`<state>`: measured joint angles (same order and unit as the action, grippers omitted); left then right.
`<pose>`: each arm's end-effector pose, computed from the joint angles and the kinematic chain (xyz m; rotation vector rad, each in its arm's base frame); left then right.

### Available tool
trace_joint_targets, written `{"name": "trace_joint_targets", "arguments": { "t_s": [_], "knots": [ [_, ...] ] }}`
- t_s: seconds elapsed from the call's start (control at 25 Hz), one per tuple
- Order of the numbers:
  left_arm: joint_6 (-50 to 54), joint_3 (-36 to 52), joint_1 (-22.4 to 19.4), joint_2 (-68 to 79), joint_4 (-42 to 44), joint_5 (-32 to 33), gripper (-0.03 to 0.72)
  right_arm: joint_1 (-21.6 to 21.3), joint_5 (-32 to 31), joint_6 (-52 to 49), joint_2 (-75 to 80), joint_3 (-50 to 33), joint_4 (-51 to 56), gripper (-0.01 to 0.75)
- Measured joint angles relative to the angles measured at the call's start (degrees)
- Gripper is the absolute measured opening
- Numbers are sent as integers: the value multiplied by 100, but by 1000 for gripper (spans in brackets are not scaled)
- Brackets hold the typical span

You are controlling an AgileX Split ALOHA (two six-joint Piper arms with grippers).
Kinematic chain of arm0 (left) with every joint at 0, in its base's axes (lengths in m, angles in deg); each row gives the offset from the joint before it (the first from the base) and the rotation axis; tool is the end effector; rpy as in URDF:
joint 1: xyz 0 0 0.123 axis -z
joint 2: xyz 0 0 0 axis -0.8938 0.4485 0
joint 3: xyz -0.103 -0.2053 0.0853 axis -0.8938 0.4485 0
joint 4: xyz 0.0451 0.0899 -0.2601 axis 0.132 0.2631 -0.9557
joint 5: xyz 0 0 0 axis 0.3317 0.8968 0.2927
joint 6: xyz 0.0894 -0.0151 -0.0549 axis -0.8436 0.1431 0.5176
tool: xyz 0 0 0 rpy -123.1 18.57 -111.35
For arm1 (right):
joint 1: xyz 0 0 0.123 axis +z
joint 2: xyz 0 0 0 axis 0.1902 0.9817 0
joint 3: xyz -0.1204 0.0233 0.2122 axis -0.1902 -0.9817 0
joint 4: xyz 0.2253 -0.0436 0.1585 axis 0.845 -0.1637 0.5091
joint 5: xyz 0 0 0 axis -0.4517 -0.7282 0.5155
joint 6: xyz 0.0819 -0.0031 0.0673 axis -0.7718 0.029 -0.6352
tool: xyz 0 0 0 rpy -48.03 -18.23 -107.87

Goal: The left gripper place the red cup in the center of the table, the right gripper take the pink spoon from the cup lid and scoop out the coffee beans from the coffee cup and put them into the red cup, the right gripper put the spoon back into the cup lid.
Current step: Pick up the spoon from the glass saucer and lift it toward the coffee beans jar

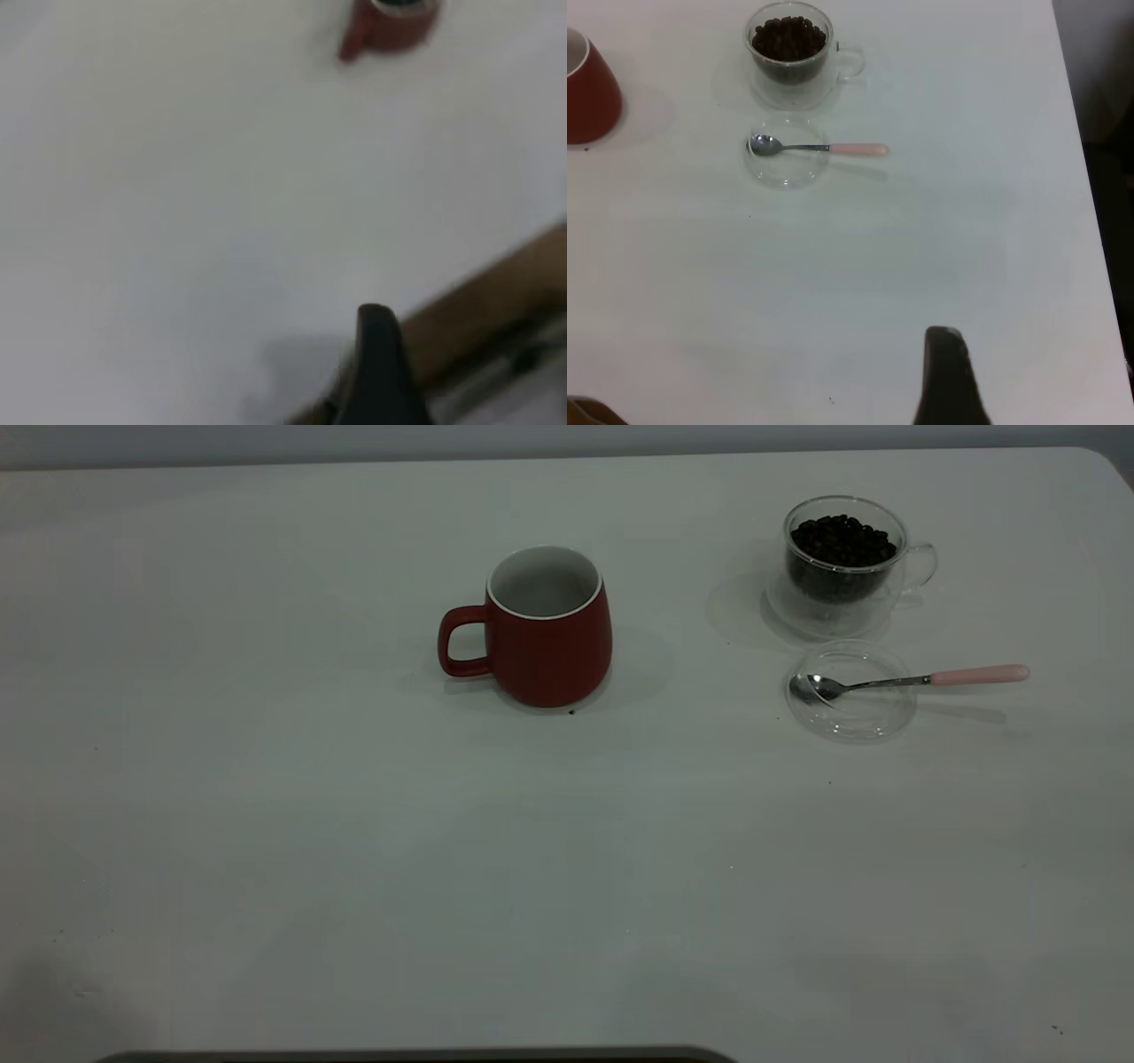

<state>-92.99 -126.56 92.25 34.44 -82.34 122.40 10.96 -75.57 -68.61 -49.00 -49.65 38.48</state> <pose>0.1643 -0.0876 0.3549 0.7004 2.3065 -0.1587 0.0783 0.0029 0.2659 -0.0658 2.1667 0.0020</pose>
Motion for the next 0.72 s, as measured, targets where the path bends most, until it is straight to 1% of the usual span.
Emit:
{"name": "trace_joint_targets", "arguments": {
  "t_s": [0.16,0.36,0.56,0.72],
  "knots": [
    [0,1037,0,-825,-423,0,591,0,0,0,0,0,0,544],
    [0,2093,0,-1788,-473,0,591,0,0,0,0,0,0,544],
    [18,2708,0,-2625,-479,-23,591,0,0,0,0,0,0,544],
    [42,2955,0,-3015,-479,-25,591,0,0,0,0,0,0,544]
  ]
}}
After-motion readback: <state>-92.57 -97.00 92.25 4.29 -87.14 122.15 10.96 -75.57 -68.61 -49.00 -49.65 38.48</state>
